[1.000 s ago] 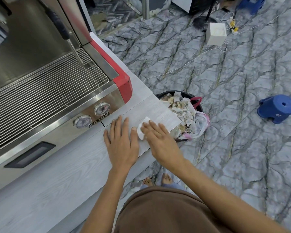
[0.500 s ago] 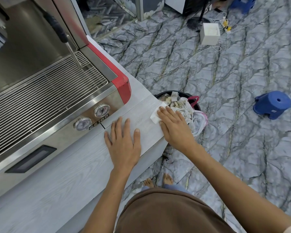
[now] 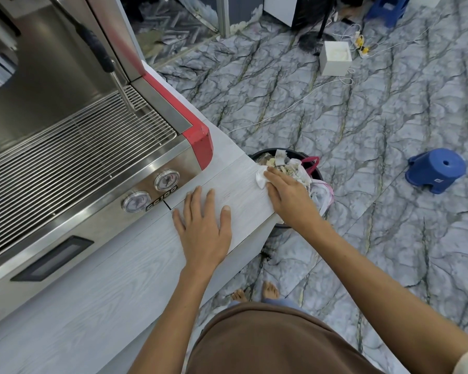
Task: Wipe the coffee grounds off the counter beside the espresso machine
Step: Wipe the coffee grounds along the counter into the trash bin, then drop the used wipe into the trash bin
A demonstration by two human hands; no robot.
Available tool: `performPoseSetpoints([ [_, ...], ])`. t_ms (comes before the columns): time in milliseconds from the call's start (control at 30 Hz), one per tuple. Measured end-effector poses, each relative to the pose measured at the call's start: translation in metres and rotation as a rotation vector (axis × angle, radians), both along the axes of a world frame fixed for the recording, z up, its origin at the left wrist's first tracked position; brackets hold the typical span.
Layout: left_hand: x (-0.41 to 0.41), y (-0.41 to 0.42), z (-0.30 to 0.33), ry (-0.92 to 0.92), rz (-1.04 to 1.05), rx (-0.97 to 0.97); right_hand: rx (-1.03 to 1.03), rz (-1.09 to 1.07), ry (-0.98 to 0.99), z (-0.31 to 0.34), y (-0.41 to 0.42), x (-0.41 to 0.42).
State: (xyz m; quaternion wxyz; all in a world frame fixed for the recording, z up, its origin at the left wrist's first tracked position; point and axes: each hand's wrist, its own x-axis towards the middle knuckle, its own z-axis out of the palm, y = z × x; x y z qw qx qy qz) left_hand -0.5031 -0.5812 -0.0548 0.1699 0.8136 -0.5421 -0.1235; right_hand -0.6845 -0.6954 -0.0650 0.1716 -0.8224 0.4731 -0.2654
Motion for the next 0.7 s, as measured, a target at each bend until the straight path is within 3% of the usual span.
performPoseSetpoints([
  [700, -0.048, -0.069, 0.013, 0.123, -0.327, 0.014, -0.116, -0.14, -0.026, 0.011, -0.017, -0.045],
])
